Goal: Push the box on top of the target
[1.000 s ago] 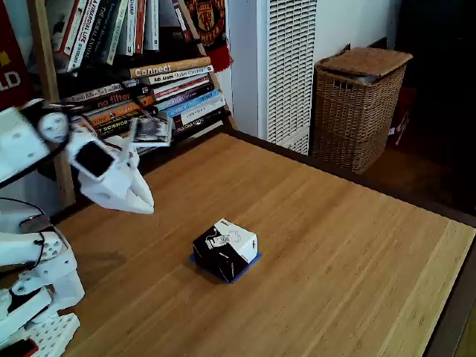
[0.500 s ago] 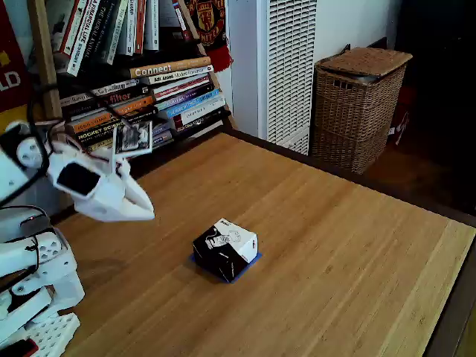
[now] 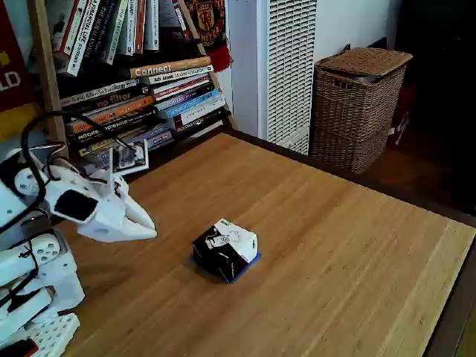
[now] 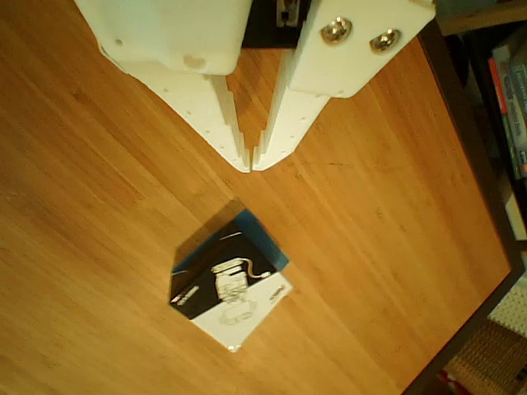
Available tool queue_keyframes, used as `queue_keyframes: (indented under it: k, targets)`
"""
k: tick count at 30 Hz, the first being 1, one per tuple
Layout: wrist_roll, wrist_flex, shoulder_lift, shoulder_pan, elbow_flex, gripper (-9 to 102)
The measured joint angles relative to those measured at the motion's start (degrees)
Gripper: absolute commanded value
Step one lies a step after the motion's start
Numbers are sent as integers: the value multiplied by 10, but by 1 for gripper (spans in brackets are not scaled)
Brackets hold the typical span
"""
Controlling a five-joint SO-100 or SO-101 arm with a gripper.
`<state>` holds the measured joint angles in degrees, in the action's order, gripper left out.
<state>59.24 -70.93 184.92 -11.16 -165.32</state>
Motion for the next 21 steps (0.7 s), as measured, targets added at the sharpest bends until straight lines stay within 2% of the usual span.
queue_keyframes:
  k: [9, 21]
  targets:
    - [38, -19, 67, 4, -53, 0]
    - [126, -23, 77, 0, -87, 0]
